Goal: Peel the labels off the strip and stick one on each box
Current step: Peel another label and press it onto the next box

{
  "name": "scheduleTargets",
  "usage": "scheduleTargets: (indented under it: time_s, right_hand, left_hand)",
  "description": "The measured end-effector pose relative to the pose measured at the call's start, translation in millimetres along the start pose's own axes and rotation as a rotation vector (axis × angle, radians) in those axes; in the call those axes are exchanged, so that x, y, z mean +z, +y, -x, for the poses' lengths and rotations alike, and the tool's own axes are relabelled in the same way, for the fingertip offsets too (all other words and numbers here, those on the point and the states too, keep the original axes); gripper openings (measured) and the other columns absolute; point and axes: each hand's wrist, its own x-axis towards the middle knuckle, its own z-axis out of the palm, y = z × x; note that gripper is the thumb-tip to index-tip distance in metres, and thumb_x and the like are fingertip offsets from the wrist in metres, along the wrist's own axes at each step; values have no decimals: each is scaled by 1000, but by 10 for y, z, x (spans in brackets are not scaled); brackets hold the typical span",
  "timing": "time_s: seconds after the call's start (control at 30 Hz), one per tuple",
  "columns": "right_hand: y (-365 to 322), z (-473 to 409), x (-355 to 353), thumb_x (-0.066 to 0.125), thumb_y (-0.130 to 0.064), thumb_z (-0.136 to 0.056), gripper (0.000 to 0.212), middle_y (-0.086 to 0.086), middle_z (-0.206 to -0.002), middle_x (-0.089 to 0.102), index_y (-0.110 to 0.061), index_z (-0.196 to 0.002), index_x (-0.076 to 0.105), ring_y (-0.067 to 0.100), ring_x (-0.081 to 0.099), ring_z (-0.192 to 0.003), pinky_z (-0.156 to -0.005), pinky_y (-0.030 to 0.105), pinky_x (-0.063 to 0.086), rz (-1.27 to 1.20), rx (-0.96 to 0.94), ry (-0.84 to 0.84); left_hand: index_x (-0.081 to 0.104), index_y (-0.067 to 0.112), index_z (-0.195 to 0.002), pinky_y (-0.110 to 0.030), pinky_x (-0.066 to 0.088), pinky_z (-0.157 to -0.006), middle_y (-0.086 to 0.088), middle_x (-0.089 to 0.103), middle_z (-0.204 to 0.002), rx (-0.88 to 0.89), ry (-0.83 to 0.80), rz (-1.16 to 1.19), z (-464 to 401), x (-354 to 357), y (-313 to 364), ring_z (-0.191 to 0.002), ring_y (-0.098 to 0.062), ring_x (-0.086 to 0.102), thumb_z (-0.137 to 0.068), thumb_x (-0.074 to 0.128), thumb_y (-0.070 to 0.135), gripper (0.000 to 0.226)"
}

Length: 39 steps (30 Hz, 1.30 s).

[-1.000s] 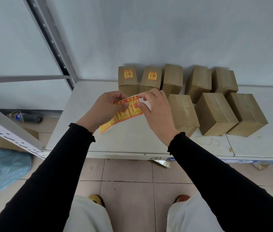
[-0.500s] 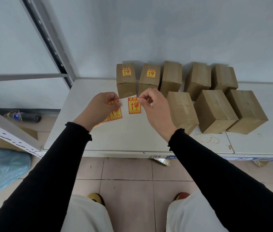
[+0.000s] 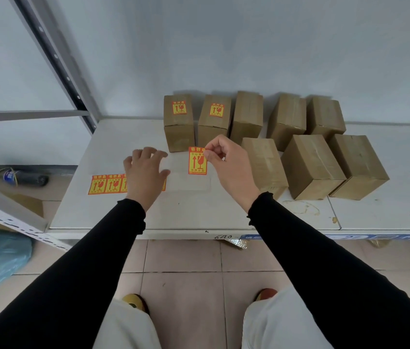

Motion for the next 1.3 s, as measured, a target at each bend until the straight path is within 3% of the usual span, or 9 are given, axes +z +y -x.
scheduleTargets:
  time_s: [0.07, 0.17, 0.23, 0.43, 0.67, 0.83, 1.03, 1.1, 1.3]
  right_hand:
    - [11, -37, -38, 64, -20, -96, 10, -6, -81, 67, -17, -87, 62, 7, 61, -79, -68, 9, 44, 4, 0, 28]
    - [34, -113, -144, 63, -19, -97, 8, -5, -83, 68, -16, -89, 62, 8, 63, -79, -68, 12, 47, -36, 22, 81]
    - [54, -171, -228, 63, -18, -97, 7, -6, -84, 68, -16, -91, 62, 7, 64, -79, -69, 14, 49, -65, 39, 122]
    - [82, -288, -450, 63, -16, -98, 5, -9, -87, 66, -14, -95, 65, -13, 57, -75, -68, 4, 44, -98, 55, 187]
    - [253, -711, -868, 62, -23, -98, 6, -9, -86, 66, -21, -92, 62, 3, 61, -80, -71, 15, 47, -8, 69, 214]
    - [460, -1204, -1133, 60, -21, -98, 12, -4, -86, 65, -10, -97, 64, -1, 56, -73, -58, 6, 41, 80, 105, 193]
    - [639, -1647, -1195, 56, -25, -100, 12, -7, -91, 65, -17, -98, 65, 2, 56, -76, -58, 16, 36, 241, 149, 128]
    - [723, -1756, -1156, 57, -25, -99, 10, -6, -91, 66, -19, -95, 64, 6, 60, -80, -60, 18, 40, 263, 150, 129]
    - [950, -1922, -1086, 58, -19, -97, 10, -1, -91, 65, -12, -93, 63, 10, 56, -78, -59, 20, 36, 315, 174, 108]
  left_hand:
    - [69, 26, -112, -43, 37, -96, 2, 63, -119, -24, 59, 223, -26, -100, 163, -116, -25, 51, -95, 60, 37, 22]
    - [72, 28, -90, -41, 45, -88, 13, 67, -96, -88, 20, 668, -18, -329, 470, -102, -18, 55, -95, 58, 44, 22]
    - [69, 36, -81, -36, 46, -82, 19, 65, -87, -95, 2, 791, 7, -425, 630, -97, -16, 57, -92, 64, 44, 14]
    - [74, 25, -81, -28, 42, -69, 12, 64, -78, -71, -77, 858, -100, -414, 972, -74, -7, 53, -89, 71, 34, 12]
    - [72, 16, -80, -23, 37, -56, 11, 56, -63, -83, -130, 874, -550, -425, 1449, -55, -5, 46, -90, 68, 27, 15]
    - [71, 16, -83, -25, 45, -58, 5, 63, -69, -100, -153, 825, -1040, -338, 1767, -61, -9, 55, -90, 67, 28, 15]
    - [73, 8, -83, -30, 49, -57, 1, 61, -68, -185, -222, 832, -1453, -173, 1947, -62, -13, 55, -88, 67, 20, 14]
    - [72, 6, -83, -33, 52, -65, -3, 62, -72, -192, -228, 784, -1534, -126, 1985, -69, -17, 58, -87, 66, 19, 15]
    - [73, 3, -78, -43, 59, -68, -15, 69, -72, -217, -250, 655, -1719, 24, 2074, -64, -24, 59, -79, 60, 11, 15]
